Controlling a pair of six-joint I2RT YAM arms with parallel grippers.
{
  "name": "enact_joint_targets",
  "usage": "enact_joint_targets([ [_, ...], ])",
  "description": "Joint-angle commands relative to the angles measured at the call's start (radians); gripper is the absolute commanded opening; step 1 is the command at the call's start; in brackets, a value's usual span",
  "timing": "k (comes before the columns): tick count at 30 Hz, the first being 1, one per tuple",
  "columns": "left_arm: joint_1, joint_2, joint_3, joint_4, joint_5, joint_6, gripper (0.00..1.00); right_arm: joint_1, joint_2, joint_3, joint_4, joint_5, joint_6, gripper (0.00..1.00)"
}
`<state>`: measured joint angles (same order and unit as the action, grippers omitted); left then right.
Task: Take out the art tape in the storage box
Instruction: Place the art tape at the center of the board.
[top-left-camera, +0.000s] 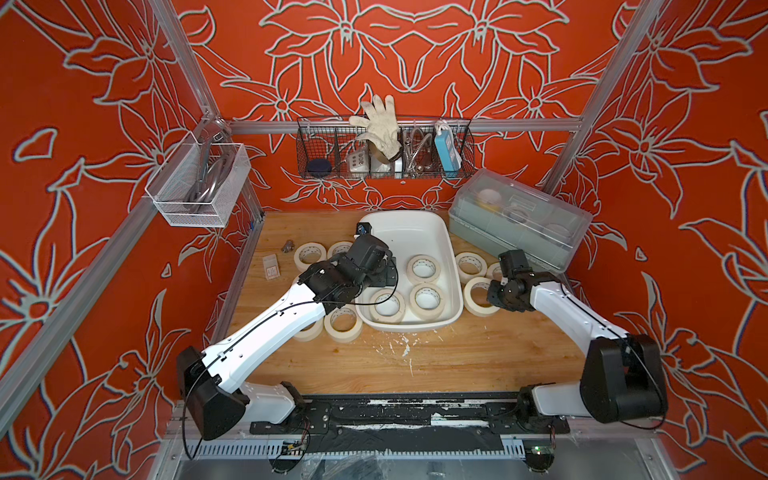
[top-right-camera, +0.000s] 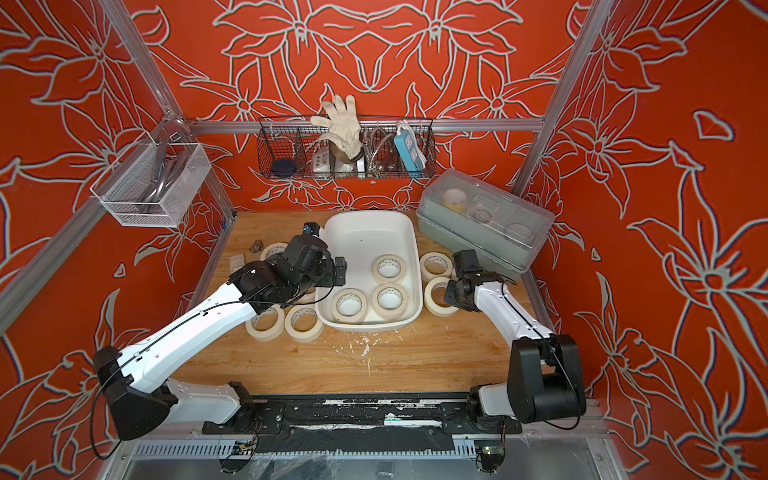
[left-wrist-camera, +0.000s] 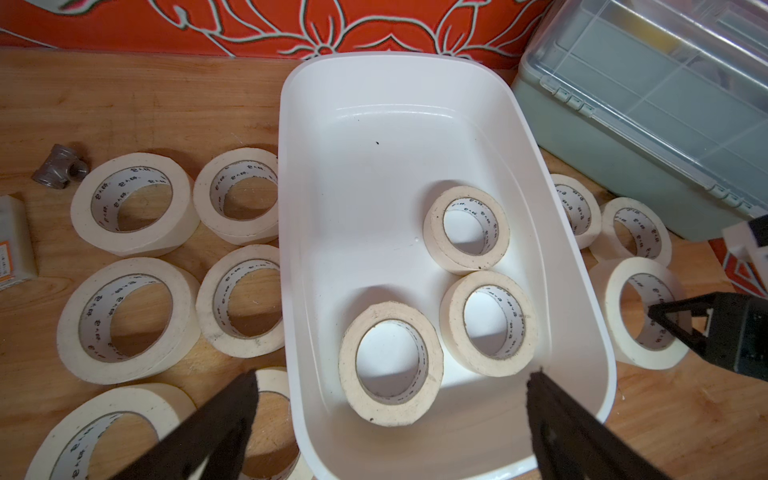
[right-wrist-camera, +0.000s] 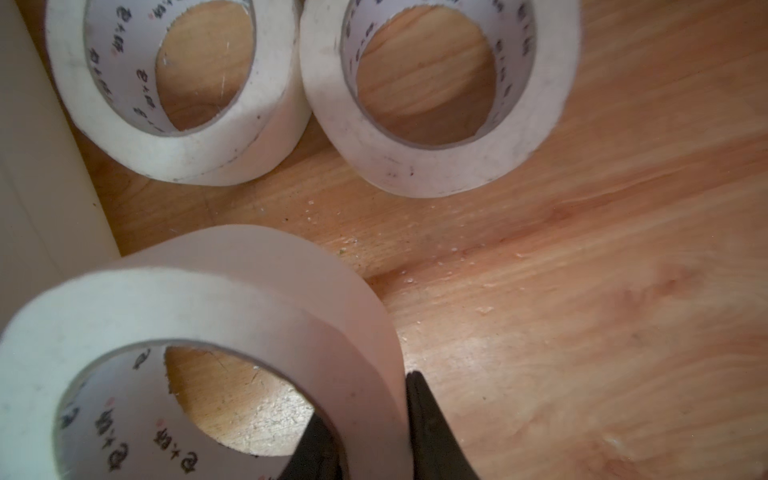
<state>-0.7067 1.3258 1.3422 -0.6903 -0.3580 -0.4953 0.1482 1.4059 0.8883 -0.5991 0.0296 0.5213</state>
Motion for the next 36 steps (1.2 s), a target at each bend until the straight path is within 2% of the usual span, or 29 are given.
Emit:
enact_joint_targets([
  [1,0.006,0.001,0.005,-0.004,-0.007,0.002,0.99,-0.007,0.042,0.004,0.046,-0.064,-0.014,0.0],
  [20,0.005,0.028,0.009,0.006,0.008,0.0,0.99,-0.006,0.223,0.086,0.075,-0.086,-0.069,0.0],
  [27,0.006,0.033,0.003,0.003,0.005,-0.003,0.98,-0.006,0.254,0.114,0.062,-0.084,-0.075,0.23],
  [36,0.006,0.03,-0.007,0.002,0.008,-0.002,0.99,-0.006,0.169,0.109,0.036,-0.049,-0.069,0.44],
])
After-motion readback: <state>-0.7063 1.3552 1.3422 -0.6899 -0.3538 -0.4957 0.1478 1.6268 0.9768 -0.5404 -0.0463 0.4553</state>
